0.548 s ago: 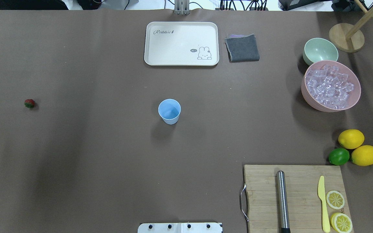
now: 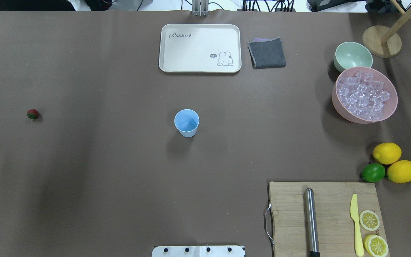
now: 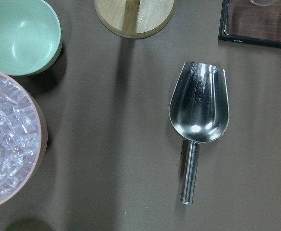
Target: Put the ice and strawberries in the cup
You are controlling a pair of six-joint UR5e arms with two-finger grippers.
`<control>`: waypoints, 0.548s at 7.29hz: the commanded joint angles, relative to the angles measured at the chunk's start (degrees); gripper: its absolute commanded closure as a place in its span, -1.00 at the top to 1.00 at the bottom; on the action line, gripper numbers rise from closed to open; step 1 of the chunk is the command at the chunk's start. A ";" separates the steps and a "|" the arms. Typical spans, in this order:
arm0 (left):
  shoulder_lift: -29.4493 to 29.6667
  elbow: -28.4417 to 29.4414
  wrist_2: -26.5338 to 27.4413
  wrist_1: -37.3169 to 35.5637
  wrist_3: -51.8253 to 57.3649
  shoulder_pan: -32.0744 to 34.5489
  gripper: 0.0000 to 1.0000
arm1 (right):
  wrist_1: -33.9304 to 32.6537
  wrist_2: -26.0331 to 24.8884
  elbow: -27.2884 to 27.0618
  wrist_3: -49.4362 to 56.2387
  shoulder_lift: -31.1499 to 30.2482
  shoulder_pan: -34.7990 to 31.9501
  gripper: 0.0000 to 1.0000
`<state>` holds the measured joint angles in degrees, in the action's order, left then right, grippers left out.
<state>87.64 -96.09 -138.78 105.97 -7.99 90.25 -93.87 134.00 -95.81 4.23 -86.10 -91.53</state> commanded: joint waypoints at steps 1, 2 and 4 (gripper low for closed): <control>0.17 0.20 0.00 -0.07 0.08 -0.08 0.95 | 0.00 0.04 -0.17 -0.01 -0.04 -0.06 0.97; -0.27 0.03 -0.09 0.28 0.34 0.01 0.95 | 0.00 -0.05 -0.25 -0.02 -0.04 -0.06 0.97; -0.54 0.55 -0.09 2.40 -0.26 0.36 0.95 | 0.00 -0.05 -0.17 0.07 -0.04 -0.06 0.97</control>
<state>87.16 -95.81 -139.05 107.69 -7.93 90.49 -93.87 133.95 -95.98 4.28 -86.10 -91.58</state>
